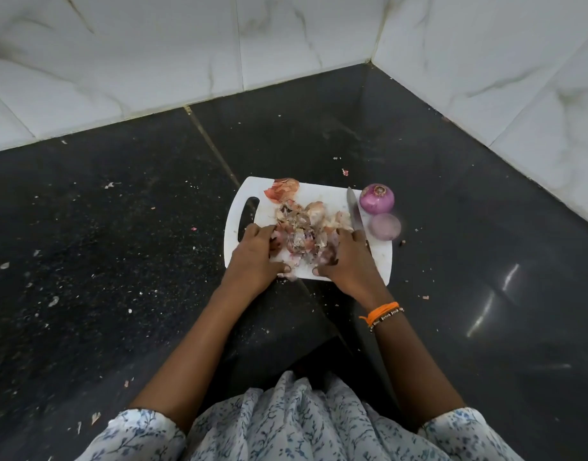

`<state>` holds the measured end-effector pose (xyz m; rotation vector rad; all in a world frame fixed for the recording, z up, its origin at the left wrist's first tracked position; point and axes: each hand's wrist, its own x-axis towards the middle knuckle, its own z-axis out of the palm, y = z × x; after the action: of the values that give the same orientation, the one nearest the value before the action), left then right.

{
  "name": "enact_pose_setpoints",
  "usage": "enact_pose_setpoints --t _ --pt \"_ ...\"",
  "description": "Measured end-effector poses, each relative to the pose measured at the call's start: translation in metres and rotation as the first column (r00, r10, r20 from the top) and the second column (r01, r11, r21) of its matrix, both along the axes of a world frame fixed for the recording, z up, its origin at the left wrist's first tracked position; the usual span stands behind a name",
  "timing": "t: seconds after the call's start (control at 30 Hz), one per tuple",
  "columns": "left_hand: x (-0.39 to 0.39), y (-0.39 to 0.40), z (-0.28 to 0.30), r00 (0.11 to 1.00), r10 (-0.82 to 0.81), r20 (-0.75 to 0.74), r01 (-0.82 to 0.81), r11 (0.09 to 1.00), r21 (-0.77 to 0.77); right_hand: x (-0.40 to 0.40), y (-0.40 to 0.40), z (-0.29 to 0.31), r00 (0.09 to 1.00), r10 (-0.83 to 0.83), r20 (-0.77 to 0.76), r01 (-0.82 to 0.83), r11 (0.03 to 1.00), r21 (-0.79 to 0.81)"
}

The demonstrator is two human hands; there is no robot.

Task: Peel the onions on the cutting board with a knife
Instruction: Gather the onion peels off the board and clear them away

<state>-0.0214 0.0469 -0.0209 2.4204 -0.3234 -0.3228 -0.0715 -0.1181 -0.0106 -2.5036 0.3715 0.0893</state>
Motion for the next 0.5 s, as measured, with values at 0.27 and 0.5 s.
enact_pose_setpoints --t 0.27,0.5 --pt "0.021 -0.027 0.003 0.991 0.033 0.126 -0.022 0.996 -0.086 0.032 -0.005 0.004 0.999 -0.018 0.043 0.015 0.998 0.061" --pt "0.042 -0.011 0.023 0.981 -0.161 0.106 0.144 0.978 0.148 0.033 -0.025 0.017 0.989 0.107 -0.106 -0.116 0.990 -0.075"
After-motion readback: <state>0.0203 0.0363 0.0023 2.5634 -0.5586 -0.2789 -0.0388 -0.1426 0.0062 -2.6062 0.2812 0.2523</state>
